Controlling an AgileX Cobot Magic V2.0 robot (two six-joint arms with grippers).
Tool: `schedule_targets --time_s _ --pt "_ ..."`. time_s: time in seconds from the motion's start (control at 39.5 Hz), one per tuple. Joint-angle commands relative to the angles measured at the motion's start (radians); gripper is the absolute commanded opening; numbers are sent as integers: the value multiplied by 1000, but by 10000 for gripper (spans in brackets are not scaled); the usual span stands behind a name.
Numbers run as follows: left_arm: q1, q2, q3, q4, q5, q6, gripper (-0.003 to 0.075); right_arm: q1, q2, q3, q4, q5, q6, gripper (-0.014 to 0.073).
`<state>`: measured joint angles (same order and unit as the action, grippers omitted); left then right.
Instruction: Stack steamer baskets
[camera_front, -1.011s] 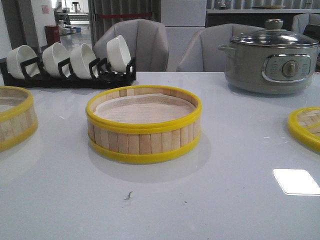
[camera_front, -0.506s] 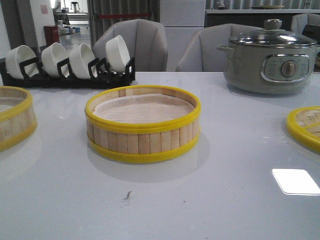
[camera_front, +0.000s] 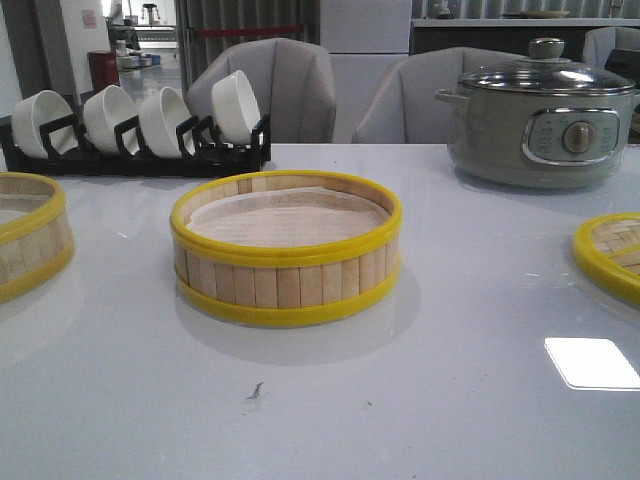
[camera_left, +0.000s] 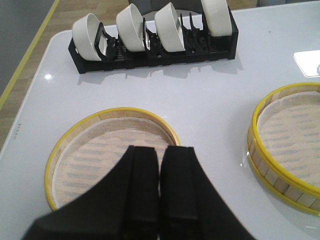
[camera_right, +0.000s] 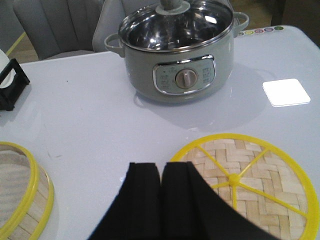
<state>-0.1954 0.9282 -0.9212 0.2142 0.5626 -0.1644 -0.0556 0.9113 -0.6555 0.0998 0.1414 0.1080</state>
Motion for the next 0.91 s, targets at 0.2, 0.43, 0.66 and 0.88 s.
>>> schedule_targets --time_s 0.2,0.43,0.66,0.88 --pt "-7 66 -38 -21 -48 -10 385 -6 25 -47 3 63 -8 490" --pt "-7 191 -38 -42 -61 -10 541 -6 25 -47 3 86 -8 437" --pt "-7 382 -45 -49 -188 -10 526 -6 25 -47 3 92 -8 426" --pt "-5 618 -168 -37 -205 -10 526 -6 25 -47 3 92 -8 426"
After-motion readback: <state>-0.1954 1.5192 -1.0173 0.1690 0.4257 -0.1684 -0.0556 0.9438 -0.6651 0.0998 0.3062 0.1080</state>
